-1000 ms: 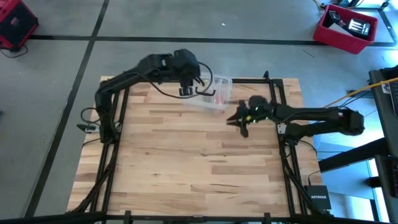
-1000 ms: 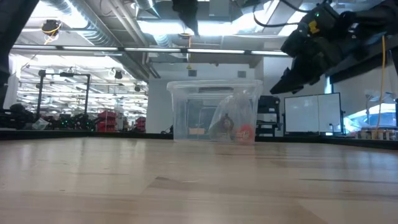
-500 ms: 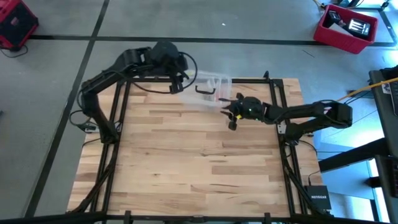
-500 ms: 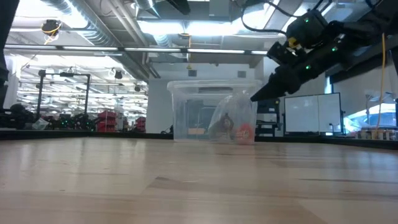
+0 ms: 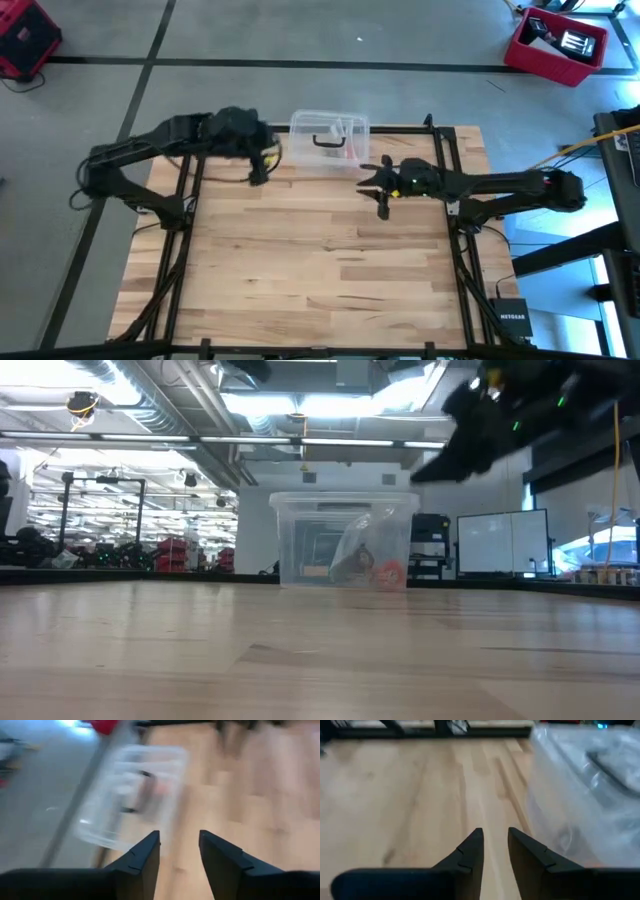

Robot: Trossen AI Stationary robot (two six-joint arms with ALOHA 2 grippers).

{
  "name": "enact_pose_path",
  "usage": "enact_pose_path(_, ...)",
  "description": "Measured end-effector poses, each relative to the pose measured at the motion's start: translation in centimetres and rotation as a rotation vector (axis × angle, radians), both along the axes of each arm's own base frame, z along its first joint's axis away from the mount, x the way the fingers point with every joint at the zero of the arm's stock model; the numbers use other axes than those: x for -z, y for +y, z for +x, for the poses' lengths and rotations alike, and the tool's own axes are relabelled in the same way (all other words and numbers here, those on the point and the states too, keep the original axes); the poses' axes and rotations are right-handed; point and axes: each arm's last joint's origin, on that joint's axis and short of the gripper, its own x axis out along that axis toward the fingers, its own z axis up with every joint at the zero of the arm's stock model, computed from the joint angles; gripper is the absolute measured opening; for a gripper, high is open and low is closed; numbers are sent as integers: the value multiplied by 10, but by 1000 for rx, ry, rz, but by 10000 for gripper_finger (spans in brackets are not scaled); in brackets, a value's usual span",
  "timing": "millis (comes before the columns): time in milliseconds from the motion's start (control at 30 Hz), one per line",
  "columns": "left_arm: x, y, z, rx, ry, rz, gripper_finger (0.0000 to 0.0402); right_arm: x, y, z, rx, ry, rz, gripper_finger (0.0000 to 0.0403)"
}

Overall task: Roll bandage
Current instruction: Return to Home Position

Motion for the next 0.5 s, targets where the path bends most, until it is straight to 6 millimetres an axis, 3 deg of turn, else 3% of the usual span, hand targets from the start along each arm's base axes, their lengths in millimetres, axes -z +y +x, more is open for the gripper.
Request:
enact_pose_path(133, 23, -18, -16, 60, -70, -96, 99, -30, 12, -12, -23, -76, 25, 78)
enact_pose_path(233, 44, -32, -29, 90, -207, -54, 51, -41, 14, -23, -11, -146, 53, 39)
enact_pose_path(367, 76, -44, -47, 137, -387, -55, 6, -38, 17, -35, -28, -178, 83, 8)
enact_pose_path(500, 117, -54, -62, 163, -484, -82, 13, -24, 20, -46, -25, -195, 135, 21)
